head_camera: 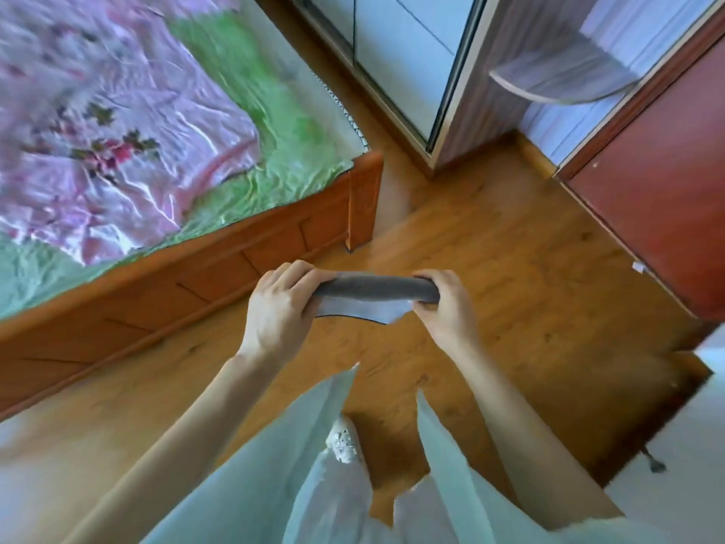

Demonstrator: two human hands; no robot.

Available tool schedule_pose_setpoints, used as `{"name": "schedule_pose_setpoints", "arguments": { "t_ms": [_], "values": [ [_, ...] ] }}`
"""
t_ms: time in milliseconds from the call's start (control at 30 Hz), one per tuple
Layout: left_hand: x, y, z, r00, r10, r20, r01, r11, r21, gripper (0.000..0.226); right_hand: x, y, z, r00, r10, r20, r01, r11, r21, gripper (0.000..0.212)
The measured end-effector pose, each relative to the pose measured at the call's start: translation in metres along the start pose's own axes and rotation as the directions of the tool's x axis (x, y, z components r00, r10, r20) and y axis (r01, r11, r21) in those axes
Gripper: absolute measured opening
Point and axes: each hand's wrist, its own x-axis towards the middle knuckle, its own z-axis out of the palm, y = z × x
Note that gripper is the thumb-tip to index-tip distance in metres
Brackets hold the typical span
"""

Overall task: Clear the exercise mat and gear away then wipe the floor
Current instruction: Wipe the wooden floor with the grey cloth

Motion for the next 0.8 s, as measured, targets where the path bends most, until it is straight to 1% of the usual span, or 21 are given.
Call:
{"name": "schedule_pose_setpoints", "arguments": {
  "t_ms": [67,167,267,367,467,533,633,733,800],
  "values": [
    [-0.006,-0.005,-0.031,0.997,-0.047,-0.060,0.047,0.999,0.004,0.022,0.003,-0.032,-0.003,0.997,-0.073,-0.002,0.073,0.997,0.007,0.031],
    [-0.020,-0.015,-0.072,0.982,-0.110,-0.156,0.114,0.993,0.012,0.024,0.006,-0.077,-0.001,0.979,-0.205,0.019,0.205,0.979,0.004,0.029],
    [-0.039,-0.025,-0.107,0.957,-0.185,-0.224,0.200,0.979,0.042,0.026,0.012,-0.116,0.004,0.943,-0.312,0.120,0.310,0.950,0.039,0.027],
    [-0.067,-0.037,-0.139,0.921,-0.261,-0.289,0.299,0.950,0.096,0.024,0.021,-0.153,0.012,0.855,-0.468,0.225,0.460,0.883,0.090,0.023],
    [-0.103,-0.042,-0.164,0.871,-0.333,-0.361,0.405,0.903,0.145,0.021,0.026,-0.195,0.025,0.751,-0.578,0.320,0.559,0.814,0.159,0.023],
    [-0.135,-0.038,-0.174,0.803,-0.414,-0.430,0.513,0.846,0.144,0.019,0.023,-0.223,0.038,0.666,-0.640,0.383,0.602,0.764,0.230,0.025],
    [-0.186,-0.024,-0.185,0.631,-0.540,-0.556,0.688,0.721,0.081,0.018,0.010,-0.267,0.061,0.491,-0.727,0.479,0.640,0.675,0.369,0.025],
    [-0.234,-0.007,-0.195,0.465,-0.607,-0.644,0.814,0.580,0.041,0.023,-0.014,-0.308,0.093,0.289,-0.795,0.533,0.651,0.571,0.500,0.027],
    [-0.265,0.001,-0.206,0.370,-0.629,-0.684,0.866,0.501,0.008,0.025,-0.037,-0.334,0.116,0.186,-0.824,0.535,0.640,0.515,0.570,0.030]
  ]
}}
